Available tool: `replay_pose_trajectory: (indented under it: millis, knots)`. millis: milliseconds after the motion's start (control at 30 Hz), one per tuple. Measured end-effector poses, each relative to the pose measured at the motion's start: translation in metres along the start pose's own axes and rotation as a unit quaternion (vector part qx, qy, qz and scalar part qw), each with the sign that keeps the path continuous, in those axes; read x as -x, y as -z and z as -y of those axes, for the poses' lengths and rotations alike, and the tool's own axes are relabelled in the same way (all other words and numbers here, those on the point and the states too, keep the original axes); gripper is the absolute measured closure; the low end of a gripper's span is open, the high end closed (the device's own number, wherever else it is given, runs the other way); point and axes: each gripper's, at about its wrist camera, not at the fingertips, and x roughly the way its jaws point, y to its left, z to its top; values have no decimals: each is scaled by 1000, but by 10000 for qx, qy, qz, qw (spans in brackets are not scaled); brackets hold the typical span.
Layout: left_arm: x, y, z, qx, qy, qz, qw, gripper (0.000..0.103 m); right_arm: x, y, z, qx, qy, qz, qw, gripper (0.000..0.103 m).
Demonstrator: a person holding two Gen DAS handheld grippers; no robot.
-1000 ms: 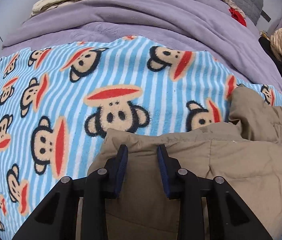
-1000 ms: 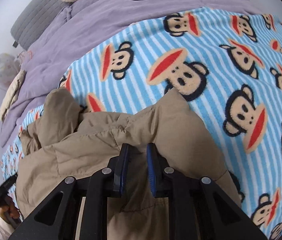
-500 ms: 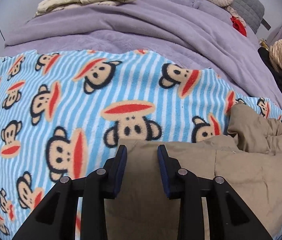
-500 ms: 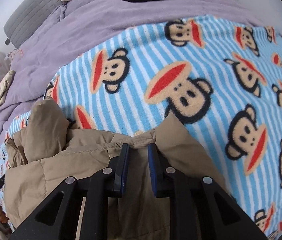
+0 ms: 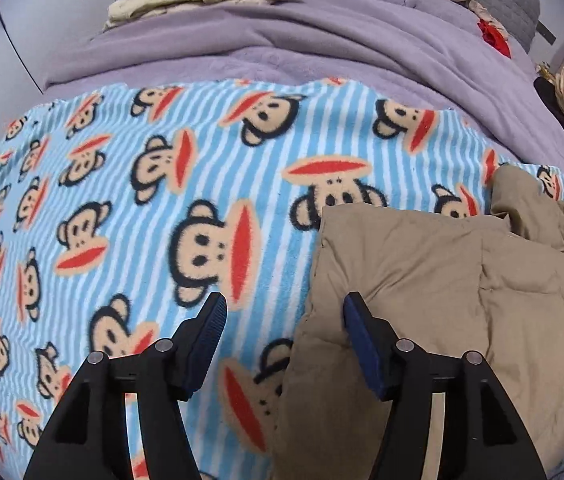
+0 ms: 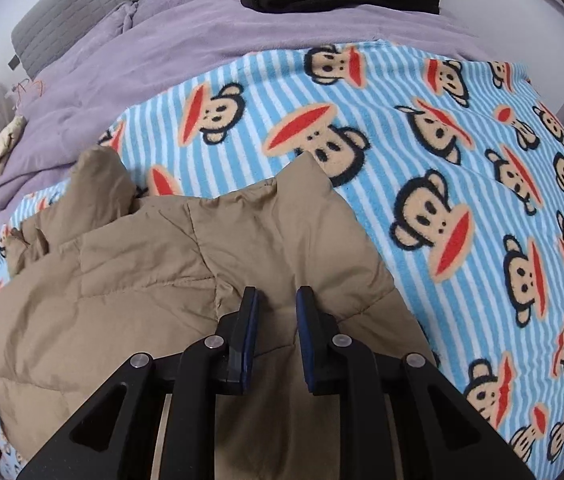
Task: Fold large clothes
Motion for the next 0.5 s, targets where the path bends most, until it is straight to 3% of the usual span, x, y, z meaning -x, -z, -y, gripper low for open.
replay_pose_trajectory:
  millis: [100,233,333,400,433,467,500]
  knots:
    - [27,15,-14,-26,243,-41,9997,40,32,13,8,-209,-239,156,9994,42]
    - [39,53,-36,278,883,-342,9951,40,61,50,20,-441,-403,78,9982,41]
    - [22,86,-43,495,1658,-919,9806,40,79,85,36,-865,-596,-60,9945,41]
    - [11,106,-39,534,1840,-1179,9744,40,86,110,50,-1197,-693,-169,9902,40]
    - [8,113,-35,476,1810,-1197,9750,44,88,121,57,-1364,-732,-233,9877,37]
    - [7,118,-31,370,1711,-1140,9779,63,88,132,63,-1515,-777,-324,9849,35]
    - [4,122,-29,291,1594,-1168,9799,67,87,140,69,-1634,-793,-414,9825,35]
